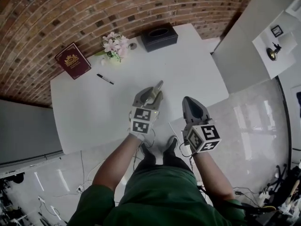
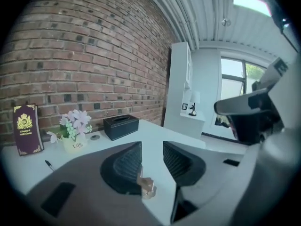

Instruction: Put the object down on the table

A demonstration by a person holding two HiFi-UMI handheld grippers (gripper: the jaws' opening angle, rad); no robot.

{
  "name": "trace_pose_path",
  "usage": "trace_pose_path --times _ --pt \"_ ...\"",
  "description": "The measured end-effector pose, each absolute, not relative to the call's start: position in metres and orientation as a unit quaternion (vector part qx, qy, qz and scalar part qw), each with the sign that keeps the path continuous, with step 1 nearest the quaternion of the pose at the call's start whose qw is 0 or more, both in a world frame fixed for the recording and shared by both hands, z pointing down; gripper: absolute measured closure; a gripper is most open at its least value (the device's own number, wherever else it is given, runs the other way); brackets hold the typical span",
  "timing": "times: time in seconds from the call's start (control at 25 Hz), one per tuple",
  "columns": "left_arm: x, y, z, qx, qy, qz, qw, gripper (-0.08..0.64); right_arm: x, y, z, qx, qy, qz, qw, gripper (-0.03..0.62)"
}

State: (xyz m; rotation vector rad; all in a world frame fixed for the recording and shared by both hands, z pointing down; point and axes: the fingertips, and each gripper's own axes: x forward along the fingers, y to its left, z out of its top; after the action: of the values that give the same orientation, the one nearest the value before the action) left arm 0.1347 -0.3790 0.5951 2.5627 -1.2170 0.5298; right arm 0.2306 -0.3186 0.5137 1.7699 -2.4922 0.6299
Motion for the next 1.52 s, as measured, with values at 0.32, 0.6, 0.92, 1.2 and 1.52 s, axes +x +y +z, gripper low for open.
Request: trace_pose_path --times 0.32,0.6,0.92,1.2,1.52 --pt "0.112 -0.367 0.516 0.884 -0.441 0.115 0.101 0.504 0.219 -0.324 0.477 0.561 -0.811 0.165 0.006 0.589" --pt "0.089 -0.346 0.445 0.884 -0.462 0.053 0.055 0.541 0.200 -0.317 0.439 0.546 -0.828 0.126 -0.011 0.591" --pt "0.064 -0.313 0.394 0.880 -0.475 0.020 -0.003 0.549 0.183 -0.301 0.398 0.538 -0.839 0.073 -0.022 0.589" --pt "0.054 -0.294 0.364 0.881 -0.472 0.000 -0.043 0.551 0.175 -0.285 0.367 0.536 -0.842 0.045 -0.034 0.591" --pt "0.041 -0.287 0.356 0.875 -0.483 -0.012 -0.035 0.549 0.169 -0.270 0.343 0.538 -0.842 0.015 -0.040 0.589"
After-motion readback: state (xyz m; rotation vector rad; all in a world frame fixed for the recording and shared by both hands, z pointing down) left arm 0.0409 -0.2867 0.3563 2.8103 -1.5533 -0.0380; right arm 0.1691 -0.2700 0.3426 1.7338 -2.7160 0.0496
